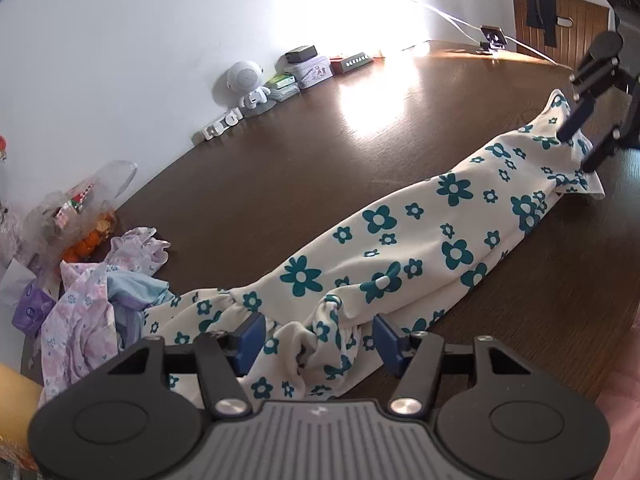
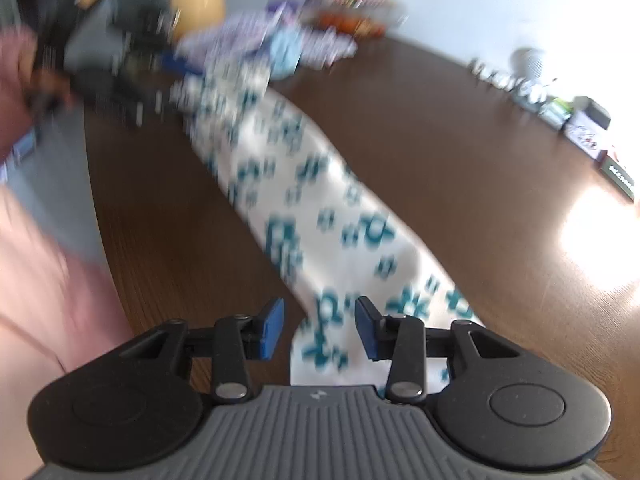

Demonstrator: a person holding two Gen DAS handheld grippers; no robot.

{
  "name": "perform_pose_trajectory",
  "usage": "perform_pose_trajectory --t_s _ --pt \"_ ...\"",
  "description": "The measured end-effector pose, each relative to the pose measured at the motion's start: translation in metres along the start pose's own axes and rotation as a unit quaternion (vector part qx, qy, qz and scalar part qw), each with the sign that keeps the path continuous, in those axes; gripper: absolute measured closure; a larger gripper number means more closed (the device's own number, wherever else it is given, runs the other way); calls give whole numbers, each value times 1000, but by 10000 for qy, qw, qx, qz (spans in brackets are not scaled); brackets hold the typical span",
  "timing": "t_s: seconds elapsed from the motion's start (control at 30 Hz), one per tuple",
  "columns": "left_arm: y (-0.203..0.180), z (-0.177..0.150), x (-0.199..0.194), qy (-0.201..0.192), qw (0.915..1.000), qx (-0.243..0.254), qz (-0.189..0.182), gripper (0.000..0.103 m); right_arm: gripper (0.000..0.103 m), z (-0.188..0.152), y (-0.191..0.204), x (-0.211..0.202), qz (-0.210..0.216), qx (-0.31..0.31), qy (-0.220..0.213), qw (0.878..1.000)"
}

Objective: Fold clothes
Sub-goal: 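Fold the dress sides inward lengthwise with both tools into a long strip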

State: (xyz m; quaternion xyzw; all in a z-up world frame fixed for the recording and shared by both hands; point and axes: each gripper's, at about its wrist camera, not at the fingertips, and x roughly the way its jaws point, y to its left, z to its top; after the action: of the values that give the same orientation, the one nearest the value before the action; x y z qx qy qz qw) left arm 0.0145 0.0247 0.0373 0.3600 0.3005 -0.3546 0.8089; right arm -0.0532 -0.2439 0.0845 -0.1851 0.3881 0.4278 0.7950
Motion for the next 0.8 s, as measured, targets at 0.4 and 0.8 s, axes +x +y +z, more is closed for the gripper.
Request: perform_pose_trajectory --t_s 0.4,0.8 --pt "-26 3 40 322 9893 1326 512 85 63 -3 -1 33 -280 6 451 9986" --pt "-23 12 32 50 9878 1357 758 88 61 -11 21 38 -820 -1163 1087 9838"
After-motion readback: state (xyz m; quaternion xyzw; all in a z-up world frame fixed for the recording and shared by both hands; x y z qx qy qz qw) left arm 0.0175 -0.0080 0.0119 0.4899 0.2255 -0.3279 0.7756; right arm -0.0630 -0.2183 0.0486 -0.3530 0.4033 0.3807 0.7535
